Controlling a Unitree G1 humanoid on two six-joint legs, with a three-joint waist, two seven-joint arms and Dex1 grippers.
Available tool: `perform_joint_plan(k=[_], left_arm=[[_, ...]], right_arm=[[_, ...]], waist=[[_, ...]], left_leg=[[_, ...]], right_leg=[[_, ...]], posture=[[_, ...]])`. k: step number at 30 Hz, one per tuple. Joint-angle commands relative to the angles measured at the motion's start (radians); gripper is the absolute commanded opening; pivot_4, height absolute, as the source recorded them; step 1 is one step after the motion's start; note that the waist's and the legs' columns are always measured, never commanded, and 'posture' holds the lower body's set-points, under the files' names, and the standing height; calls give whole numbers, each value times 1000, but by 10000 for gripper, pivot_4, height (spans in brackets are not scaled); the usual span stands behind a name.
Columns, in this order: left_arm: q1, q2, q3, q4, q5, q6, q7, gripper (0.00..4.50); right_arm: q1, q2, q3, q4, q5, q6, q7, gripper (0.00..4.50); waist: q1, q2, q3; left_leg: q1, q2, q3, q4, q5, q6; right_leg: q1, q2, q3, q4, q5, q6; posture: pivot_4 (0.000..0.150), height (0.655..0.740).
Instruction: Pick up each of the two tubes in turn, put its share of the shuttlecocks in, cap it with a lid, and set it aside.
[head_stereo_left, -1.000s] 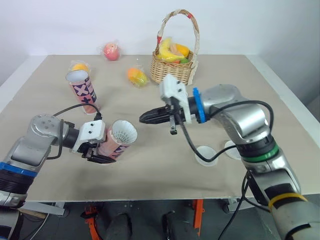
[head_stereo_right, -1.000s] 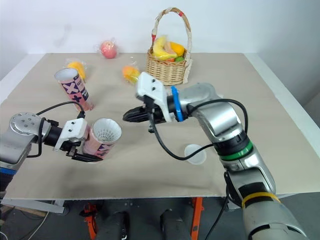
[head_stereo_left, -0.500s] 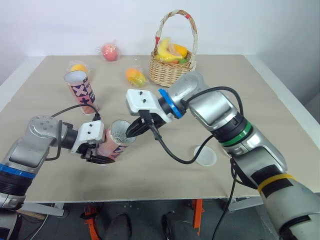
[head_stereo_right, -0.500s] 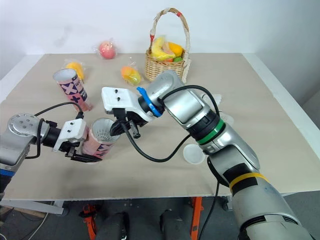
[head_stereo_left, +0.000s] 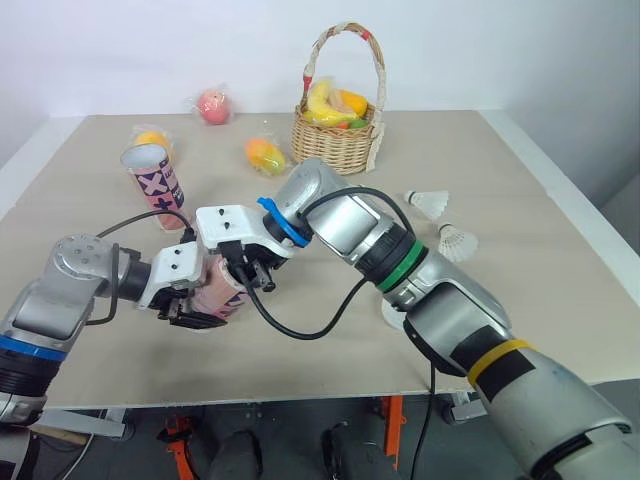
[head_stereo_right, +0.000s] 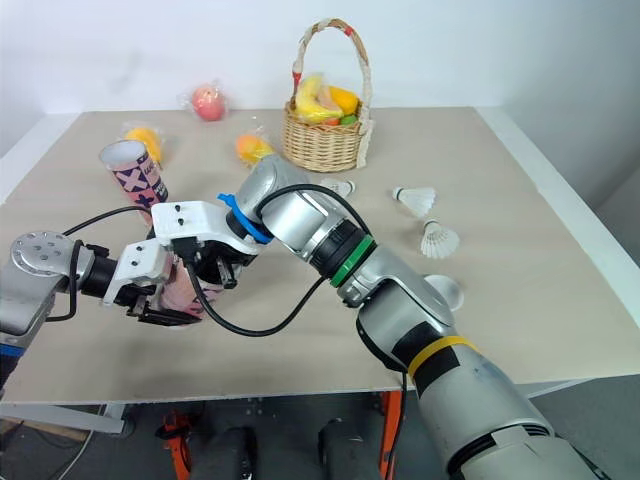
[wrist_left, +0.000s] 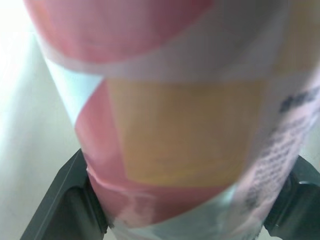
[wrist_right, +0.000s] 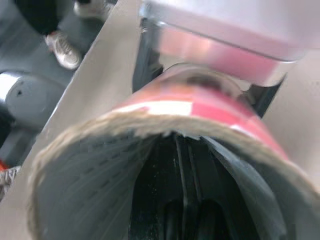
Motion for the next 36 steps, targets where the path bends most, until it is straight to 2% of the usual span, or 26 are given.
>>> perform_joint_plan(k=[1,9,14,18,22,25,26,31,36], left_arm=[[-8,-1,22,-11,-5,-1,28,33374],[-21,-13,13,3,0,-13,24,33374],[-24,-20,8,5,0,-16,29,33374],[-26,-31,11,3,-3,-31,38,33374],[-56,-107,61,-25,-89,-34,65,33374],[-67,-163,87,-54,-159,-9,86,33374],[-68,-185,90,-64,-184,0,95,33374],[-29,-275,55,-80,-217,0,123,33374],[20,-396,7,-47,-173,-94,181,33374]], right_arm=[[35,43,22,-18,5,21,25,966],[-39,-155,-132,-78,105,90,193,966],[-40,-358,-169,-203,270,144,205,966],[-9,-480,-235,-273,290,158,205,966],[157,-610,-369,-390,273,81,71,966],[271,-713,-380,-463,270,130,77,966],[320,-761,-379,-492,268,140,87,6670],[456,-917,-320,-524,197,120,121,28088],[490,-956,-256,-405,86,-3,132,28088]], waist=[[-1,0,0],[11,0,0],[12,0,1],[12,1,1],[20,-1,1],[19,-1,3],[21,-1,3],[14,1,4],[7,1,4]], left_leg=[[1,0,-1,0,0,0],[-4,-1,-2,2,0,0],[-9,-4,-2,1,0,-1],[-9,-4,-2,0,-1,-1],[-10,-5,-5,0,-1,-1],[-11,-7,-3,1,-1,-1],[-12,-7,-3,1,-1,-1],[-12,-10,-3,1,-2,0],[-8,-9,-1,1,-2,0]], right_leg=[[1,1,0,0,0,-1],[-2,1,1,0,0,2],[-5,-2,1,0,-1,0],[-6,-3,1,0,-3,0],[-3,-3,0,-1,-5,2],[-5,-5,1,-1,-4,4],[-5,-5,2,-1,-3,4],[-5,-6,5,-2,-3,4],[-3,-5,6,-2,-5,9]], posture=[[1500,7400],[1500,7400],[1500,7400],[1500,7400],[1500,7400],[1500,7400],[1500,7400],[1500,7400],[1500,7400]])
